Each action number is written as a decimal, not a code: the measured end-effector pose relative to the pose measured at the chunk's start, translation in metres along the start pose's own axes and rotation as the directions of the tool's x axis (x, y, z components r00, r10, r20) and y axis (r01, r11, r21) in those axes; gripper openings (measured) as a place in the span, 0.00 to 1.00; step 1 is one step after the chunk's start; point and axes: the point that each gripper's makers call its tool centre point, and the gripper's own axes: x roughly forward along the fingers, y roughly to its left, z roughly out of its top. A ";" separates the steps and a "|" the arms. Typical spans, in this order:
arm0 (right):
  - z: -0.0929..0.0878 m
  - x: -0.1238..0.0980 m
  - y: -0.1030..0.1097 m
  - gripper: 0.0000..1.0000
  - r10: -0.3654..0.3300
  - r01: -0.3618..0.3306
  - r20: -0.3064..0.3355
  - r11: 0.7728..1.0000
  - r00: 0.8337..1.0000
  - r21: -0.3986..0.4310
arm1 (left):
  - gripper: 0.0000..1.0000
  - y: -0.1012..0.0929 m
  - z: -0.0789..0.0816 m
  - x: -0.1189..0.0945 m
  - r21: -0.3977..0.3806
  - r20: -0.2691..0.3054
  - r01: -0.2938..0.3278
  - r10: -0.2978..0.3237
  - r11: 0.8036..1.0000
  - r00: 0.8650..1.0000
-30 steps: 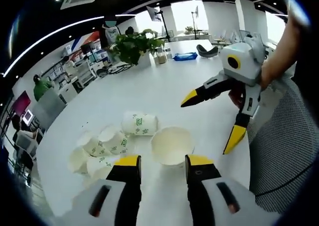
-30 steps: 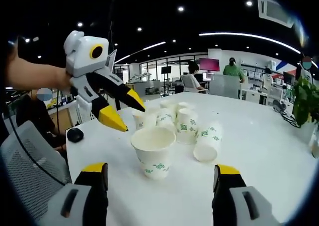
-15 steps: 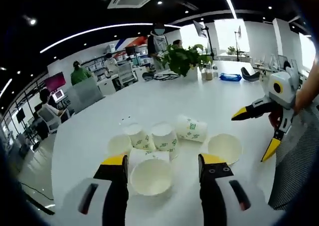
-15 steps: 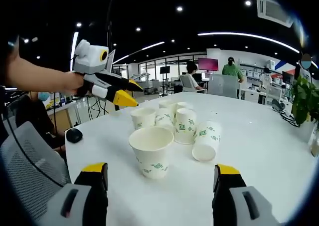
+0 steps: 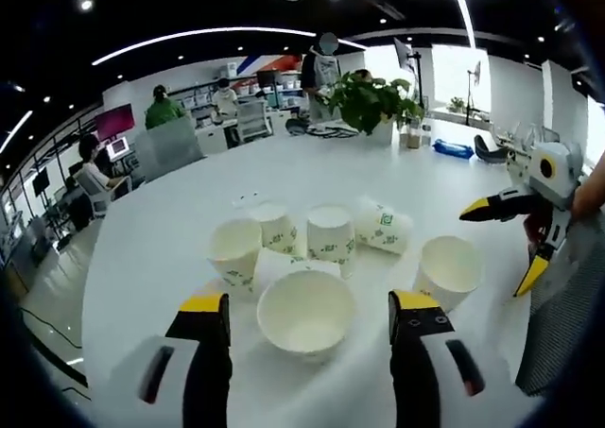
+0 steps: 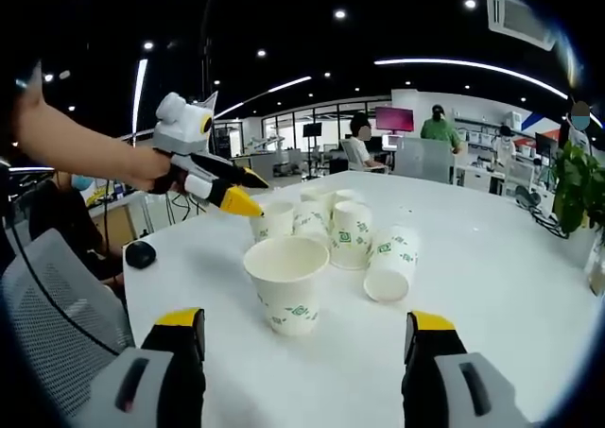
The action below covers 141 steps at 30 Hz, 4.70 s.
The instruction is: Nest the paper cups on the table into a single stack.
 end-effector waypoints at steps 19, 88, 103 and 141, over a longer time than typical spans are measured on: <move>-0.002 -0.001 -0.002 0.87 -0.008 0.008 -0.011 1.000 1.000 0.005 | 0.60 -0.001 -0.019 0.024 -0.069 -0.072 0.016 -0.021 0.998 0.997; 0.007 -0.002 -0.003 0.98 -0.016 0.016 0.032 1.000 0.999 0.018 | 0.47 -0.054 0.075 -0.028 -0.004 0.168 0.066 -0.064 0.998 0.984; 0.007 -0.005 -0.003 0.96 -0.024 0.024 0.019 1.000 1.000 0.018 | 0.46 -0.097 0.098 -0.025 0.023 0.198 0.131 -0.132 0.991 0.971; -0.003 0.001 -0.008 0.94 -0.028 0.028 -0.005 0.999 1.000 0.019 | 0.46 -0.125 0.060 0.014 0.085 0.127 0.174 -0.184 0.981 0.975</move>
